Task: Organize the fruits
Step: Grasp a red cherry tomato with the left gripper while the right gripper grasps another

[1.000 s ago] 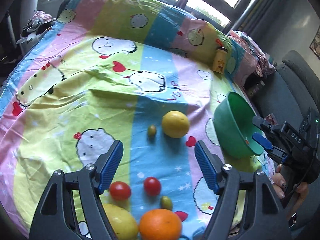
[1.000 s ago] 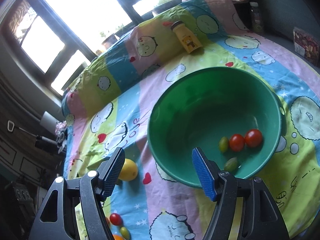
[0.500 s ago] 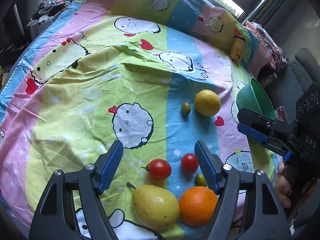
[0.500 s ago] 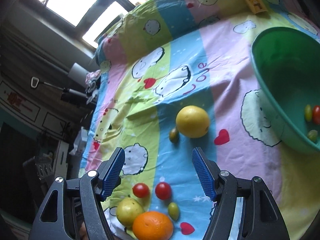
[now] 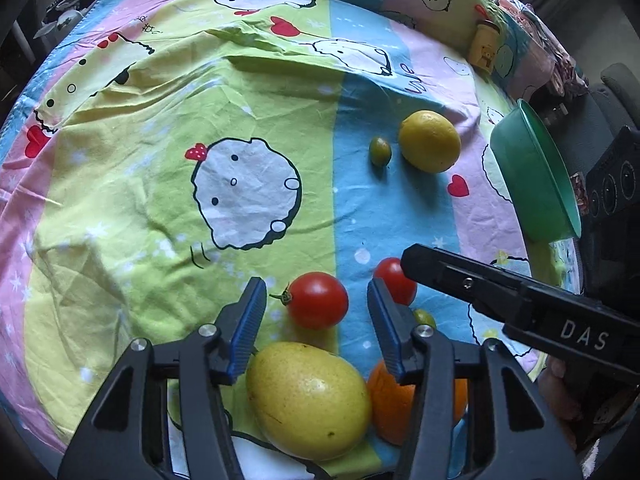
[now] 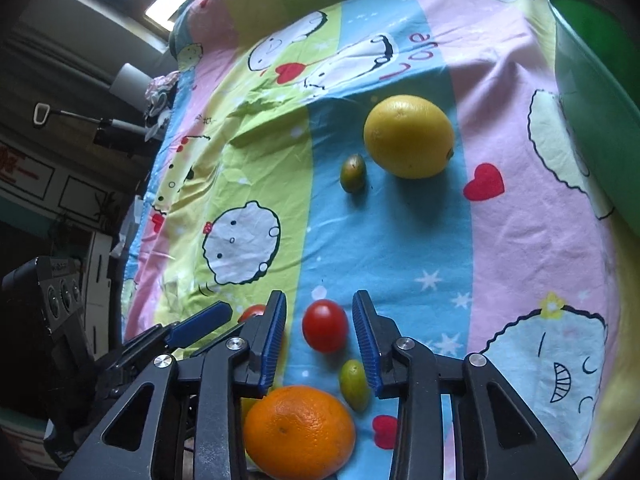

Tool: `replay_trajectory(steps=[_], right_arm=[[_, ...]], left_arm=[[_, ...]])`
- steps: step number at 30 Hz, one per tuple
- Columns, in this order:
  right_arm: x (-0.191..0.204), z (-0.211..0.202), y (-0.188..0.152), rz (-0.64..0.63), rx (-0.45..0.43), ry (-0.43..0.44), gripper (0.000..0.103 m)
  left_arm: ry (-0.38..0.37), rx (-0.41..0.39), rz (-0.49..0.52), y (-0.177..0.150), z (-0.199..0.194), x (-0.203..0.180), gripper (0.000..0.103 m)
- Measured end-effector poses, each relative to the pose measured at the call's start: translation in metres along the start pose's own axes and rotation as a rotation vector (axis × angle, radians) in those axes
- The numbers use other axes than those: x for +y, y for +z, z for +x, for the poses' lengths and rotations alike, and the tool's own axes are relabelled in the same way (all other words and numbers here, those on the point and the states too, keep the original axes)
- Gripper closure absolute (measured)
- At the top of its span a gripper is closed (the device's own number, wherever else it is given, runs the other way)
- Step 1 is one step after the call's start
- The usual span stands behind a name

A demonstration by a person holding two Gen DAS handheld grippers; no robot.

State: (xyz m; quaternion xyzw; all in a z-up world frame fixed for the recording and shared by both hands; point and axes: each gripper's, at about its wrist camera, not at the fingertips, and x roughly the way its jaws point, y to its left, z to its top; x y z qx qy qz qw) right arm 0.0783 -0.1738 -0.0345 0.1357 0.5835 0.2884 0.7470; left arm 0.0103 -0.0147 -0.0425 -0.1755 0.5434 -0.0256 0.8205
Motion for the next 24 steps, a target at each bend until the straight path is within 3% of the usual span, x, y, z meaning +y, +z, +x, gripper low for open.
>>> replay_trajectory(steps=[6,9,19,24], right_arm=[[0.004,0.005,-0.003,-0.029,0.01,-0.02,0.068],[0.007,0.007,-0.003,-0.047,0.002,-0.041,0.074],[0.002,0.012,-0.003,-0.031,0.022,-0.034,0.075],[0.001,0.009,-0.004,-0.041,0.017,-0.036,0.075]], left_arm=[[0.037,0.013,-0.015,0.0,0.006,0.003,0.052],[0.051,0.004,-0.01,0.0,0.005,0.002,0.052],[0.084,-0.013,0.016,0.001,0.009,-0.005,0.067],[0.064,-0.019,-0.022,0.003,0.007,0.002,0.067]])
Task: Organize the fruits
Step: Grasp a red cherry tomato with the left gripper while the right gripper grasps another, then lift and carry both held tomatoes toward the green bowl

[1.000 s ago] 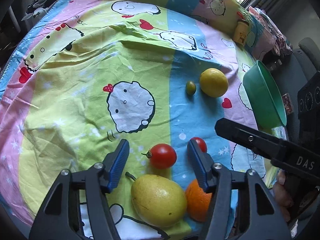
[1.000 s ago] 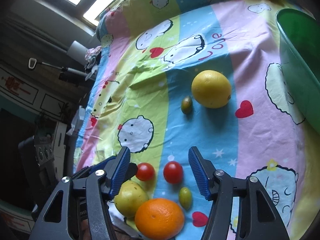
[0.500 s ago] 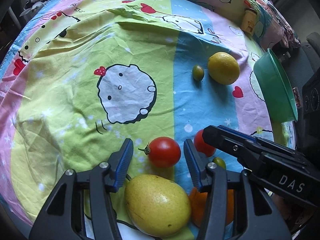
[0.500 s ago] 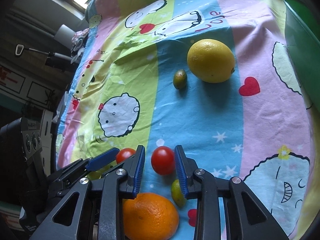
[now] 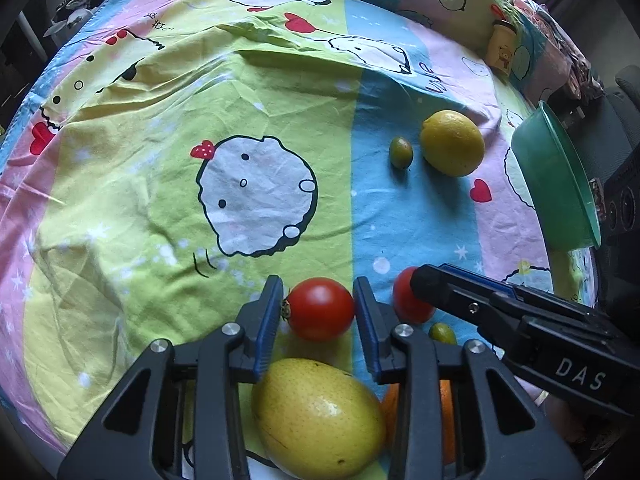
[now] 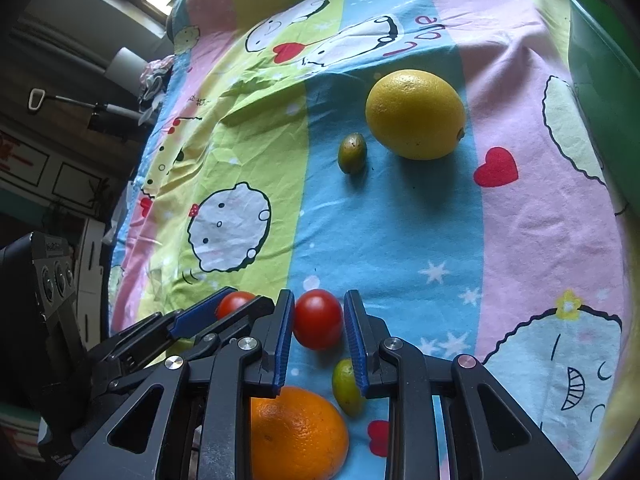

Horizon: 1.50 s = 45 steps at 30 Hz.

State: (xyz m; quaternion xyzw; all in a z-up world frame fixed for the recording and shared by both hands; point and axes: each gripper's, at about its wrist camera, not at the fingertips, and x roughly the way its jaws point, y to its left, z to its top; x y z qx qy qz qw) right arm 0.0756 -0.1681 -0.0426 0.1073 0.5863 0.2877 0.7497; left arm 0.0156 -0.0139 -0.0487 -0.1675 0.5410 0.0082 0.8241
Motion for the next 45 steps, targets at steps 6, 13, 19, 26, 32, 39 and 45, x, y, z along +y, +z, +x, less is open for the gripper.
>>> replay_trajectory(steps=[6,13,19,26,32,39,45], right_arm=[[0.009,0.004,-0.004,-0.051,0.004,-0.019,0.075],[0.008,0.005,-0.003,-0.046,0.003,-0.021,0.075],[0.014,0.006,-0.005,-0.075,-0.002,-0.043,0.075],[0.014,0.01,-0.005,-0.077,0.025,-0.037,0.075],[0.028,0.011,-0.009,-0.157,-0.004,-0.101,0.075],[0.026,0.006,-0.007,-0.158,-0.038,-0.111,0.075],[0.024,-0.02,-0.004,-0.168,-0.137,-0.062,0.075]], left_arm=[[0.005,-0.008,-0.034,0.002,-0.002,0.005,0.068],[0.015,-0.029,-0.055,0.003,-0.007,0.011,0.068],[0.008,-0.05,-0.093,0.004,-0.015,0.02,0.067],[0.009,-0.053,-0.095,0.005,-0.018,0.021,0.067],[0.009,-0.052,-0.093,0.005,-0.018,0.021,0.067],[0.007,-0.076,-0.086,0.005,-0.023,0.017,0.067],[-0.006,-0.148,-0.07,0.006,-0.037,0.009,0.067]])
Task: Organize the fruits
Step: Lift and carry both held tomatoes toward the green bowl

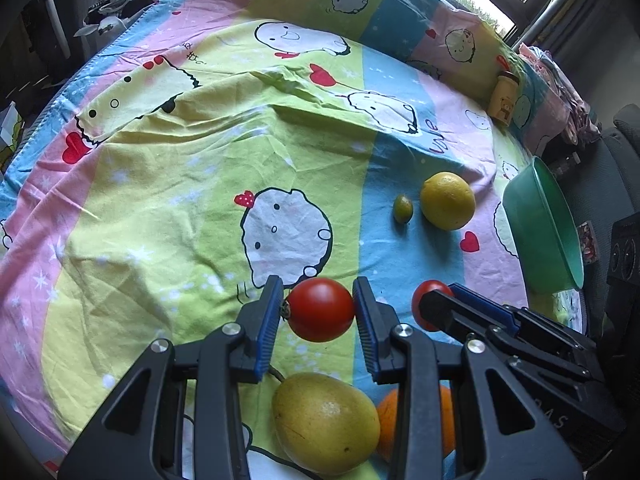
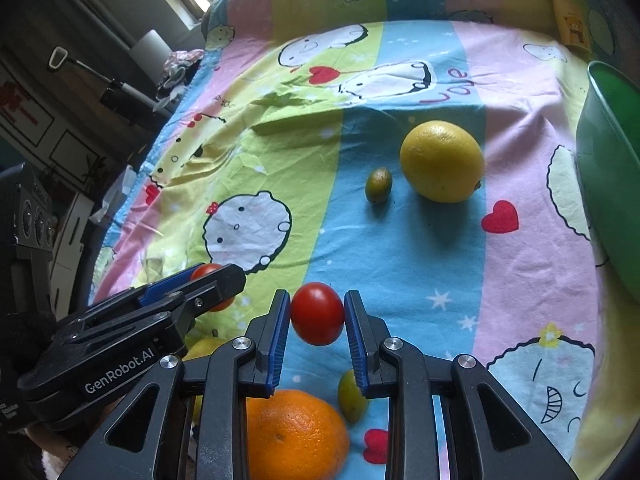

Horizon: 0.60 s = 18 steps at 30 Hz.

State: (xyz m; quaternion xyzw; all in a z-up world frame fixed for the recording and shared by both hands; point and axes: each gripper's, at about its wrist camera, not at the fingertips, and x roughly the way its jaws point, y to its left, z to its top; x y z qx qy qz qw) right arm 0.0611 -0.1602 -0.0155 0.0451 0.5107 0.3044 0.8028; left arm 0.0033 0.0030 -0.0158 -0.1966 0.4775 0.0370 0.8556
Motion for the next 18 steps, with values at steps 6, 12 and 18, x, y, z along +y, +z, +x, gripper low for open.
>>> replay_trajectory(steps=[6,12,18], right_arm=[[-0.005,-0.029,0.006,0.008,-0.116,0.036,0.075],[-0.011,-0.054,0.012,0.025,-0.227,0.073,0.075],[-0.018,-0.09,0.013,0.024,-0.389,0.069,0.075]], left_arm=[[-0.033,-0.094,0.04,0.001,-0.02,-0.016,0.067],[-0.027,-0.178,0.101,0.001,-0.035,-0.045,0.067],[-0.079,-0.234,0.166,-0.001,-0.052,-0.072,0.067]])
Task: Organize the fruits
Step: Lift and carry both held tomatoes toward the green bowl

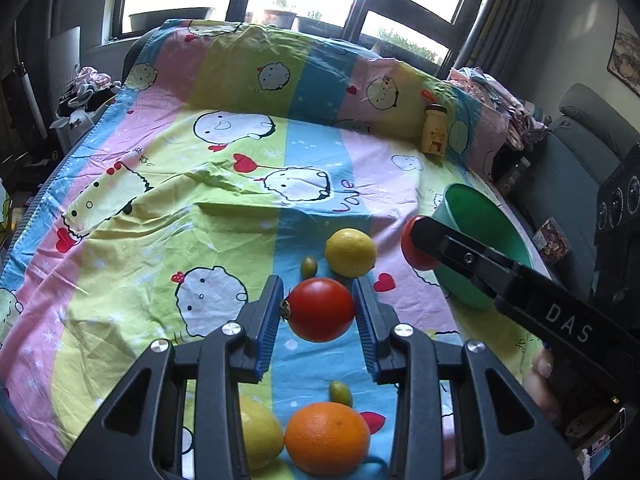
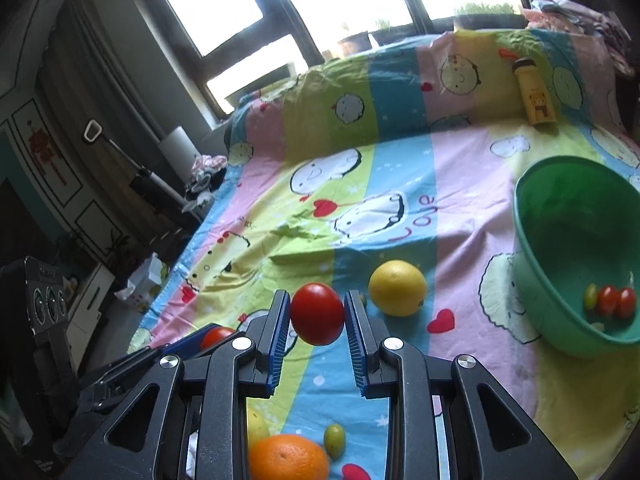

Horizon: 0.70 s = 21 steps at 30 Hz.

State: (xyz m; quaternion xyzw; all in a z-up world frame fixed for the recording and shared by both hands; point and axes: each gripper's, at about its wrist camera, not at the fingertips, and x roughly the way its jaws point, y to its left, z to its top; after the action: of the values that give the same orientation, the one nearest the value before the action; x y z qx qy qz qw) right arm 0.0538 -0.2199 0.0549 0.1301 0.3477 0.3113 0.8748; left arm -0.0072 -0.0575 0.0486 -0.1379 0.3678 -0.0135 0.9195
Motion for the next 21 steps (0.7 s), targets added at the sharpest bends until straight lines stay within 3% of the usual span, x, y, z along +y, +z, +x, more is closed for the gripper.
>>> replay_trajectory(steps=[2,7,11,21], right_arm=[[-0.006,-0.009,0.004,0.024,-0.041,0.011,0.075],[-0.018,-0.034,0.012,0.034,-0.16,-0.078,0.075],[-0.037,-0.046,0.018,0.089,-0.196,-0.058,0.075],[-0.075,-0.07,0.022,0.199,-0.267,-0.099,0.075]], left_arm=[[-0.003,-0.018,0.018,0.004,-0.002,-0.009,0.067],[-0.002,-0.05,0.066,0.01,-0.002,-0.033,0.067],[-0.043,-0.045,0.093,0.014,0.002,-0.052,0.067],[-0.101,-0.061,0.151,0.037,0.015,-0.103,0.067]])
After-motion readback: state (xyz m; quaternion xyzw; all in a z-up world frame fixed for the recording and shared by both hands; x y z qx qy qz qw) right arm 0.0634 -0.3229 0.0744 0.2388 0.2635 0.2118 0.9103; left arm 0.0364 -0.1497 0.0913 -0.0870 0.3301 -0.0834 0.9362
